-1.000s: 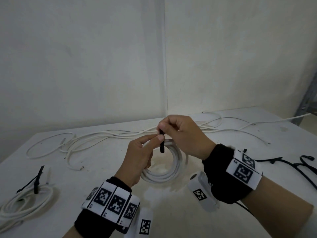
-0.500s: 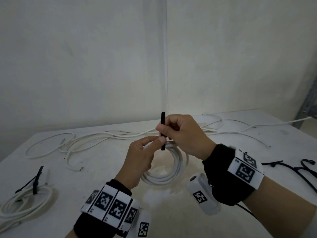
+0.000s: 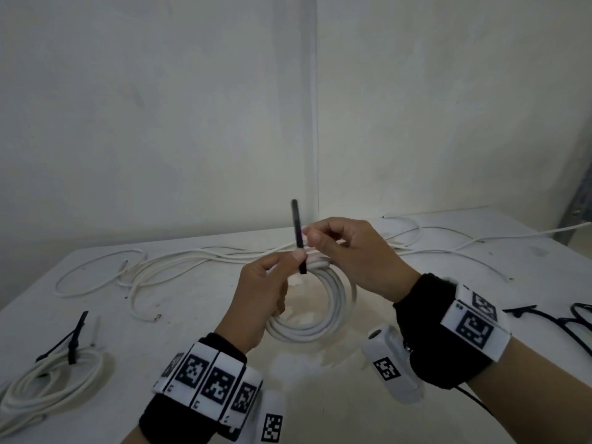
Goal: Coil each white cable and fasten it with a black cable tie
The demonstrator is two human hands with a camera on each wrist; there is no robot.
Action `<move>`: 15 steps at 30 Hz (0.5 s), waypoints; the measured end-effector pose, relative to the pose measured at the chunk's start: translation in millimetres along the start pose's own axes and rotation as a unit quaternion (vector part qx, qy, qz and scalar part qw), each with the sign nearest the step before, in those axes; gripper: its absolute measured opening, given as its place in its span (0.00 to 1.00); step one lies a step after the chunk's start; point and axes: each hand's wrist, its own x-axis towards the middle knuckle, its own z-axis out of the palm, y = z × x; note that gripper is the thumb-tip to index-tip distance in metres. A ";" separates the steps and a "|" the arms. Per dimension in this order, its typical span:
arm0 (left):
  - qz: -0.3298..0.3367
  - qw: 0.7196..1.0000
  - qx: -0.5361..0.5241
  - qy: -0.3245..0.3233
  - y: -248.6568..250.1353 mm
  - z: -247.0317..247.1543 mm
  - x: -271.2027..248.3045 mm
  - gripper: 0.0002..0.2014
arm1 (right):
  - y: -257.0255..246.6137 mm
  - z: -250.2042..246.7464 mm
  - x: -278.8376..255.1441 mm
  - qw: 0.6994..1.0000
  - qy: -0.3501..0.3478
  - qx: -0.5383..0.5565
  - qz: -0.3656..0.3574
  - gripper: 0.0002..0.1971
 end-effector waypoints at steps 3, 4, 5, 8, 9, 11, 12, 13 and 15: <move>-0.010 0.999 -0.027 0.020 -0.4 -3.0 1.0 0.09 | 16.4 -1.1 -11.1 0.998 -0.018 -0.066 0.003 0.11; -0.015 0.999 -0.033 0.025 0.5 -3.4 1.4 0.09 | 20.0 0.5 -15.5 0.997 -0.017 -0.075 -0.010 0.11; -0.021 0.998 -0.043 0.028 1.0 -3.4 1.8 0.10 | 23.2 3.1 -19.3 0.998 -0.016 -0.065 -0.016 0.13; -0.036 0.995 -0.079 0.037 2.4 0.4 1.8 0.12 | 28.5 13.1 -26.1 0.999 -0.018 0.035 0.011 0.22; -0.040 0.995 -0.087 0.042 2.9 2.1 1.5 0.12 | 29.5 16.5 -27.8 0.997 -0.022 0.072 0.031 0.23; -0.047 0.993 -0.094 0.051 3.6 4.6 1.1 0.12 | 30.0 22.2 -30.6 0.986 -0.031 0.152 0.062 0.20; -0.052 0.993 -0.096 0.055 3.7 5.0 0.9 0.13 | 29.8 24.6 -31.5 0.981 -0.034 0.180 0.070 0.18; -0.055 0.992 -0.098 0.057 3.4 5.2 1.0 0.14 | 29.4 26.6 -32.7 0.978 -0.034 0.193 0.074 0.18; -0.057 0.992 -0.094 0.055 2.6 5.7 0.3 0.14 | 30.1 30.0 -35.0 0.976 -0.025 0.202 0.076 0.19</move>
